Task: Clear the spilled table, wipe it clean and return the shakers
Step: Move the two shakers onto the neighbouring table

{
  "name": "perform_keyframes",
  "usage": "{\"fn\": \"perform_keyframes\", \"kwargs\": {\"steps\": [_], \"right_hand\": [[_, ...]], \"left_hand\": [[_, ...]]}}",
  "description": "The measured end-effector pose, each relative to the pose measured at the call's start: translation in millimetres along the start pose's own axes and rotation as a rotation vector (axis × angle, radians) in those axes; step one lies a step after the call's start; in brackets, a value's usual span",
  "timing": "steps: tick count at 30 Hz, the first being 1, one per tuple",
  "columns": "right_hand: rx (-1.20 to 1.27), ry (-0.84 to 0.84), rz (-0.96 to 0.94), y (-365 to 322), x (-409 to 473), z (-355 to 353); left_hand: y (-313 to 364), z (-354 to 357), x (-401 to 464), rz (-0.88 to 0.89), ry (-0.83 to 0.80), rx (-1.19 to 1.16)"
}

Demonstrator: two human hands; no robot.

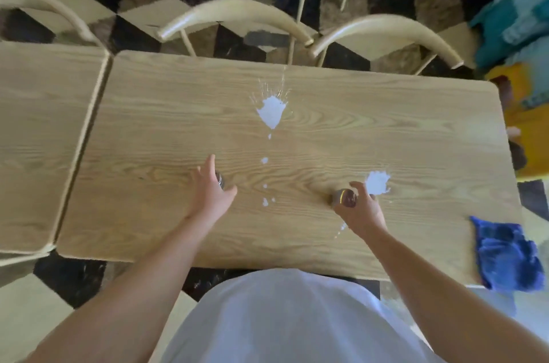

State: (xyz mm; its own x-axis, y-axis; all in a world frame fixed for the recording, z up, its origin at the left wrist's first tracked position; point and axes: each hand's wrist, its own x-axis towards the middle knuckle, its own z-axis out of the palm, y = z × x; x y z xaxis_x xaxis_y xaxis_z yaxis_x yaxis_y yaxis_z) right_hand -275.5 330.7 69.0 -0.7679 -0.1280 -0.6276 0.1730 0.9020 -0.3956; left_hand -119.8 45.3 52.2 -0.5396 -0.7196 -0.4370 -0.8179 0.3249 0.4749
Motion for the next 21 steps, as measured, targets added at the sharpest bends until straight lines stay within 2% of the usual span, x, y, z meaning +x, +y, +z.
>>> {"fn": "perform_keyframes", "kwargs": {"steps": [4, 9, 12, 15, 21], "right_hand": [[-0.046, 0.031, -0.021, -0.7, 6.1, 7.4], [-0.072, 0.026, 0.008, -1.0, 10.1, 11.1], [-0.02, 0.012, 0.035, 3.4, 10.3, 16.1], [0.058, -0.004, 0.043, 10.7, -0.4, 26.2], [0.123, -0.045, 0.055, 25.9, -32.5, 50.9]], "left_hand": [[1.3, -1.2, 19.0, 0.023, -0.148, 0.244], [-18.8, 4.4, 16.5, -0.022, -0.215, 0.021], [-28.4, 4.7, 3.7, -0.036, -0.225, -0.021], [-40.0, 7.7, -10.0, -0.131, -0.286, -0.045], [-58.4, 17.3, -39.6, -0.289, -0.421, -0.303]]}}
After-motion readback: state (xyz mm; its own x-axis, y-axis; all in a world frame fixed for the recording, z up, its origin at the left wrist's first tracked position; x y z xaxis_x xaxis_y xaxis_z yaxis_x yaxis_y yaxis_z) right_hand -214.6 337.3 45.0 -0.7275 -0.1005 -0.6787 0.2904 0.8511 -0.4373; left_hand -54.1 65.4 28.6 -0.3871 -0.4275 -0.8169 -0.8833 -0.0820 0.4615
